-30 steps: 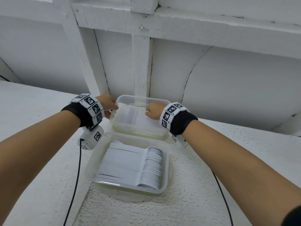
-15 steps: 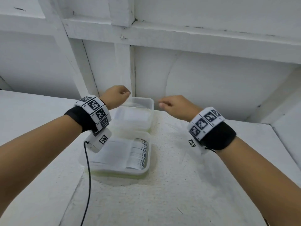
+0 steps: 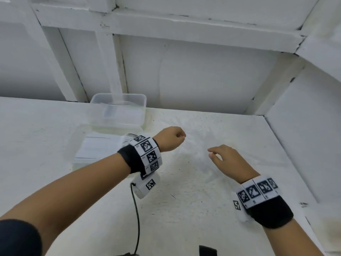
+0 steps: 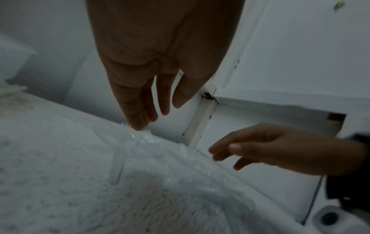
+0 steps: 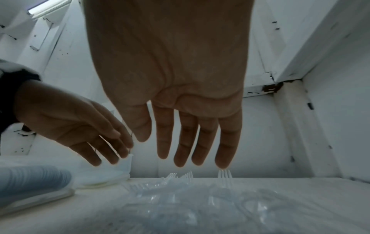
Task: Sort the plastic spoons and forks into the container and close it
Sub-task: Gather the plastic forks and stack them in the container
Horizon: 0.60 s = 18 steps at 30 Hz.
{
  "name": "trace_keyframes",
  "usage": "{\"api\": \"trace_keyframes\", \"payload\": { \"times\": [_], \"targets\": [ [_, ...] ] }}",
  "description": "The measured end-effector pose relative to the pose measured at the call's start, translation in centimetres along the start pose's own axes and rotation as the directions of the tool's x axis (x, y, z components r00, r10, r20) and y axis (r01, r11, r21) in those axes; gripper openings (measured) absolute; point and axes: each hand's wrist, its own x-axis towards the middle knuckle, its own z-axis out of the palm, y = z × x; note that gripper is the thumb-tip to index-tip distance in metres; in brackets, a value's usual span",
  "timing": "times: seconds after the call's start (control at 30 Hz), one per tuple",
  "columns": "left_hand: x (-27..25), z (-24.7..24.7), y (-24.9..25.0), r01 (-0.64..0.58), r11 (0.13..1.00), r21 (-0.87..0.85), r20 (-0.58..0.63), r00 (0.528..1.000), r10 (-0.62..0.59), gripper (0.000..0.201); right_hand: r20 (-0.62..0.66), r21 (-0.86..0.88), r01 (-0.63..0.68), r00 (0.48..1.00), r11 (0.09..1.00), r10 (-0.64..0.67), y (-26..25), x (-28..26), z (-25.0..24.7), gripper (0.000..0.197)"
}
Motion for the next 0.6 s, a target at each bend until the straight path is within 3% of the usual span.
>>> {"api": "trace_keyframes", "payload": {
  "times": [0.2,0.33,0.5,0.6],
  "targets": [
    [3.9,4.2,0.4,-0.046,0.956,0.289,0.11,0.994,0.015,0.042,-0.072,0.041,-0.055,0.996,0.998,0.058,1.5,-2.5,1.3,0.034],
    [4.8,5.7,0.4,-0.085,0.805,0.586,0.206,0.978,-0.046,0.052,-0.063,0.08,-0.059,0.996,0.995,0.064,2.4,-3.9,1.3,0.033],
    [3.9,6.2,0.0,-0.055,0.76,0.647,0.12,0.992,-0.03,0.046,-0.062,0.141,-0.052,0.996,0.989,0.061,3.1,-4.9,1.5,0.031],
    [3.1,5.4,-0.3,-0.075,0.771,0.632,0.148,0.989,-0.025,0.031,-0.062,0.15,-0.036,0.997,0.988,0.046,3.2,-4.8,1.3,0.031]
  ]
}}
